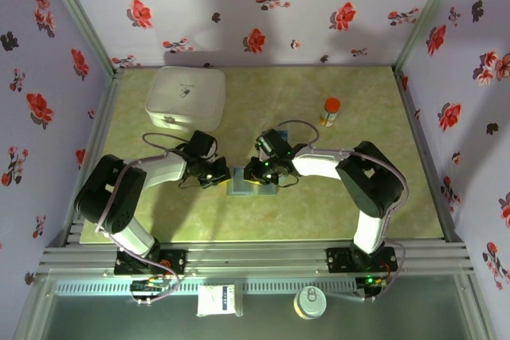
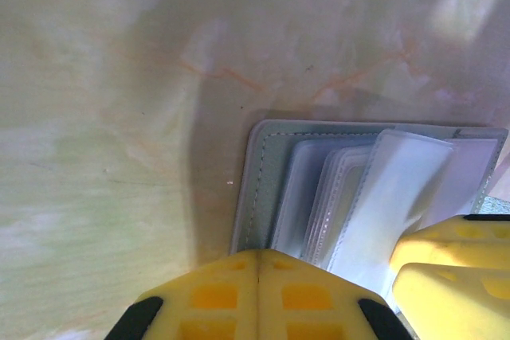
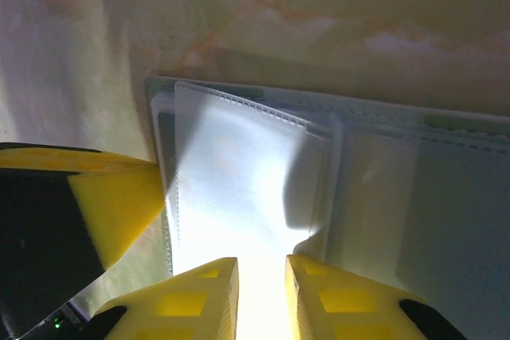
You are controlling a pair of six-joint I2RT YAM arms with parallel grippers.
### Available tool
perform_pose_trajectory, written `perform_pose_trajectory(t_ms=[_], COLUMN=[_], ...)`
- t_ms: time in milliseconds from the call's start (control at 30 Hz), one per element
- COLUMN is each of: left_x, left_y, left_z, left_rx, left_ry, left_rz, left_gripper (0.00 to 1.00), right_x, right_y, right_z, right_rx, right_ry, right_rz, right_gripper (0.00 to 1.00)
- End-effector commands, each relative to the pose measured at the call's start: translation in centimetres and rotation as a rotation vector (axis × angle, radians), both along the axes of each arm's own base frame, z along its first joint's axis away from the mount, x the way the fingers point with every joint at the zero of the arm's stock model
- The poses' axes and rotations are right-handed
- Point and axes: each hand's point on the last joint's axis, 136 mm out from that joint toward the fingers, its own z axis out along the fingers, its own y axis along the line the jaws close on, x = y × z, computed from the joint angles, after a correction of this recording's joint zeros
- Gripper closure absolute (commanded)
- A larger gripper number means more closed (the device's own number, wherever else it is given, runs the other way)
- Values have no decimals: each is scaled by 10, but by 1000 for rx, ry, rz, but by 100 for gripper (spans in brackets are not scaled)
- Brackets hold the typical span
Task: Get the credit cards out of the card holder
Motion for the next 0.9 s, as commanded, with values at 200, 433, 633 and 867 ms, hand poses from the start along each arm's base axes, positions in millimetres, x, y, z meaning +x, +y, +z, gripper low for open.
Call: perform_pose_trajectory(t_ms=[200,433,633,867], left_x=[-3,4,8,10], left_y=[7,7,5,0], left_z=[-7,7,24,46], left_rx=[60,60,41,-13], left_ry=[9,-31,-61,-100], left_rz=[-15,-2,8,22], left_gripper=[100,100,100,100], right_x=[-2,-4,-5,-6], right_y=[-11,-13,-15,-17], right_z=[1,-2,-5,-9], right_rx=[-58,-60,-66,-73], right_ry=[-17,-11,-9,-8], right_rz=[-19,-17,-18,-24], right_gripper=[77,82,83,84])
